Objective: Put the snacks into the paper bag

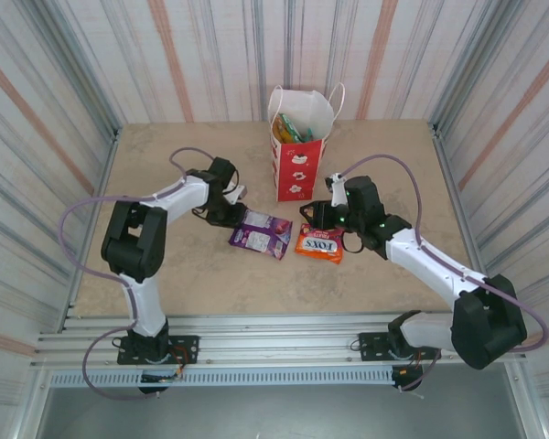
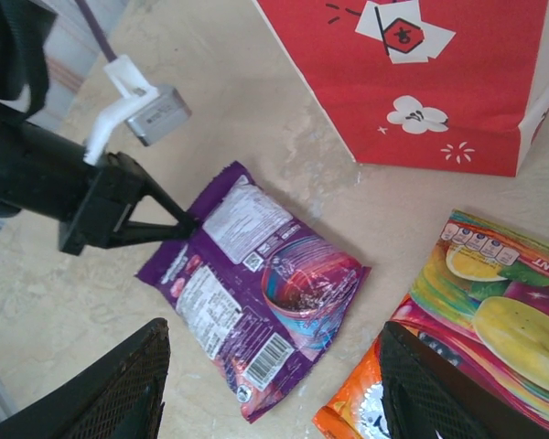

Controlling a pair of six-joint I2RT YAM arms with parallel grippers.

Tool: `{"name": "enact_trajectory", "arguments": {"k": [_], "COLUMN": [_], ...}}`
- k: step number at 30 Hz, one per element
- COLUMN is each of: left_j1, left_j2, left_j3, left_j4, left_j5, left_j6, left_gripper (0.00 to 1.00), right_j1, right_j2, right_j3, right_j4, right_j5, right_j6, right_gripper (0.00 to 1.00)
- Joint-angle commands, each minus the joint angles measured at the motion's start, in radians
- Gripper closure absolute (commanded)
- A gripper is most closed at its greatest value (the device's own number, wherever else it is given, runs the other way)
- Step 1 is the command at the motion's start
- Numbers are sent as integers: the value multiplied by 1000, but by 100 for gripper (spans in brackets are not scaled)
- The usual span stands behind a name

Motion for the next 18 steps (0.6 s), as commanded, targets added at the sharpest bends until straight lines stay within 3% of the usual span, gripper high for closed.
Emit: {"name": "enact_trajectory", "arguments": {"k": [1, 8, 18], "left_j1": [8, -11, -96], "left_j2": [-108, -238, -340], "left_j3": [13, 24, 129], "left_j4": [-76, -124, -196], "left_j5": [4, 86, 86], "left_j6": [73, 236, 477], "left_gripper": [100, 100, 100], "right_j1": [-8, -8, -32], "right_j2": [-50, -105, -100], "right_j3": [-16, -16, -9], "right_j4": [33, 43, 79], "right_j5": [22, -3, -207], "right_j6": [-61, -153, -282], "right_gripper": [38, 38, 33]}}
